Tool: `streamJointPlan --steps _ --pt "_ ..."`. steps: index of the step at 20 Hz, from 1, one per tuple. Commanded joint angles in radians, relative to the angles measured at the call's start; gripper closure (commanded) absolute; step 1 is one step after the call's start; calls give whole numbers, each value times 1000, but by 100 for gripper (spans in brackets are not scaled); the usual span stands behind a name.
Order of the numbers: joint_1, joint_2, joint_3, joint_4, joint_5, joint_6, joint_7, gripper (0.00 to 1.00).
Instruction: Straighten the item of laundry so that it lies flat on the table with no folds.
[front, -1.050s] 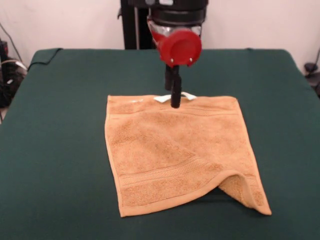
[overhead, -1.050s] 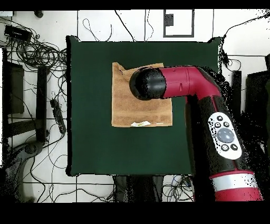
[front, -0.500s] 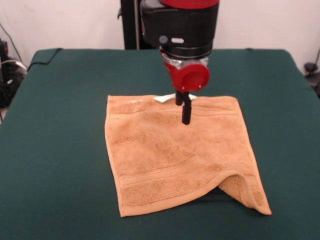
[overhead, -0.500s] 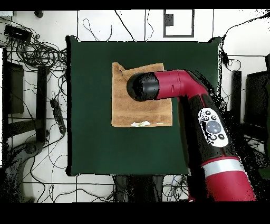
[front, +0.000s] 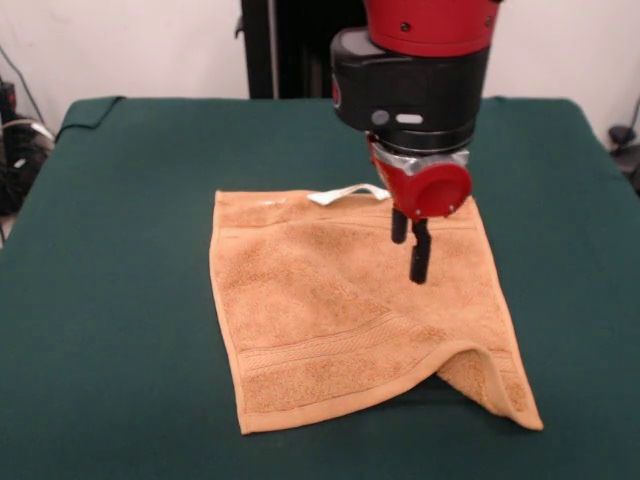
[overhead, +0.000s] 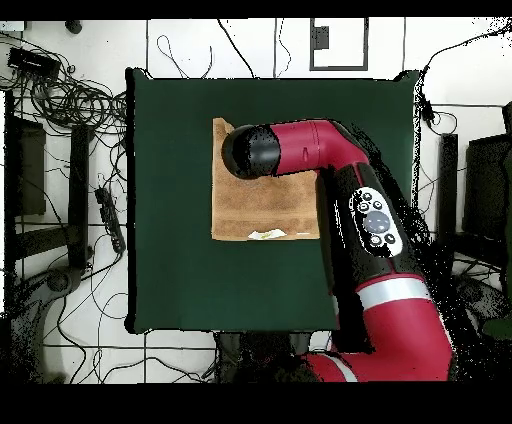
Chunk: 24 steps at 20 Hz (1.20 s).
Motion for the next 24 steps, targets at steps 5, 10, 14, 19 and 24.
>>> streamJointPlan --steps 5,10,14,19,24 --pt "80 41 14 -127 36 170 152 0" --pt "66 22 8 -87 39 146 157 0" --pt "73 15 1 -83 37 146 163 0" --pt "88 36 0 -112 30 163 159 0" --pt "75 28 4 -84 33 143 151 0"
